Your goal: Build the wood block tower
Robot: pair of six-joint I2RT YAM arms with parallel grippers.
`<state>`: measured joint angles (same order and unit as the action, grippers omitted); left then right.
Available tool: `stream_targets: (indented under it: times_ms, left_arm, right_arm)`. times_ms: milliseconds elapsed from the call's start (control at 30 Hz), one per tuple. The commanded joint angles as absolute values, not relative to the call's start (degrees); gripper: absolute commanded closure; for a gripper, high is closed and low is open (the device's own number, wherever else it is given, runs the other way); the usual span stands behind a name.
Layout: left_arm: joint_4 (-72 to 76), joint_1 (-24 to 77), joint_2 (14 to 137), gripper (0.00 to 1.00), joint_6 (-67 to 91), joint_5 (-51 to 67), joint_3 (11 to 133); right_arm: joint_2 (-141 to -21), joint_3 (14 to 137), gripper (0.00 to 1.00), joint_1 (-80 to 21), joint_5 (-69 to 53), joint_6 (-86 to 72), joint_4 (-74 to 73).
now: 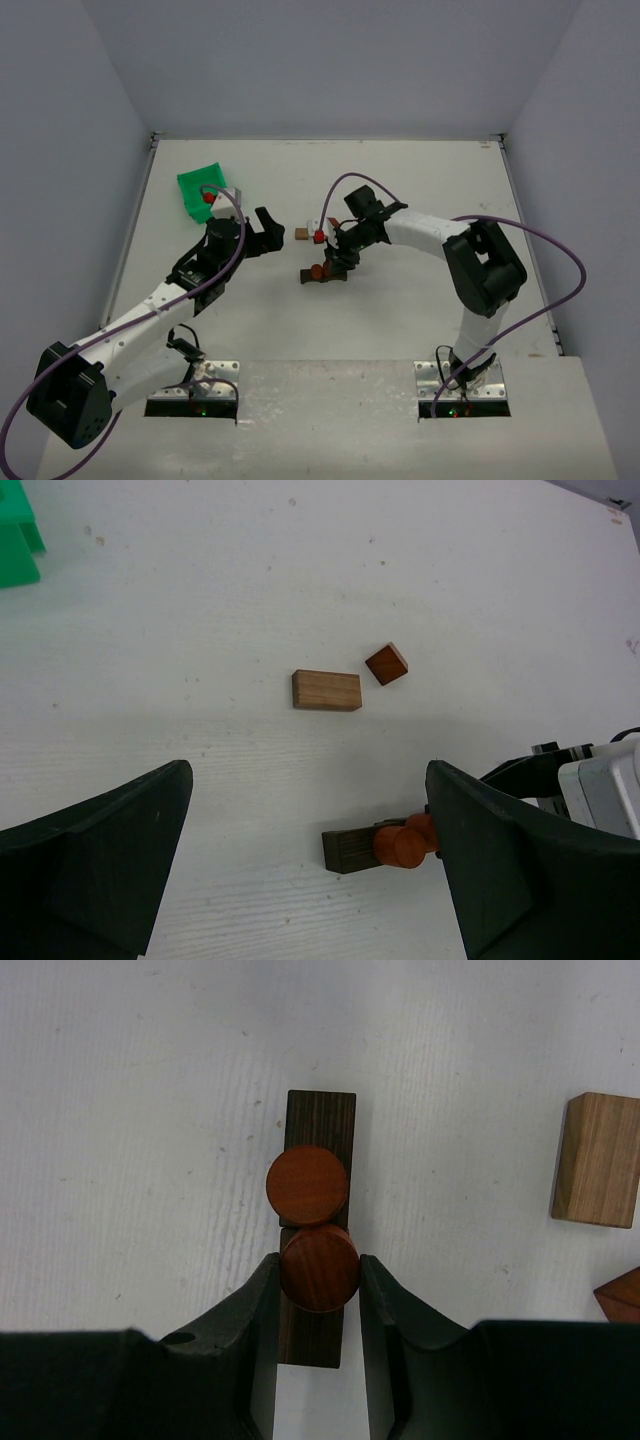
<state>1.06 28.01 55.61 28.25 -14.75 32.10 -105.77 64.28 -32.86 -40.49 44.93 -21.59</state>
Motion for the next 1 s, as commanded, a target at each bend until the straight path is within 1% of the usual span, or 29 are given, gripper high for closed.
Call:
stream_targets:
  times_ms: [0, 967]
  left_arm:
    - [3.4, 27.4, 54.9, 0.0, 27.2, -14.0, 32.9]
    - [3.7, 27.3, 55.5, 0.0, 27.2, -12.9, 32.9]
  right_arm:
    - [-105.4, 66.4, 0.76, -33.4, -41.3, 44.6, -21.1]
    - [-104.4, 65.6, 0.71, -33.7, -40.3, 46.0, -21.9]
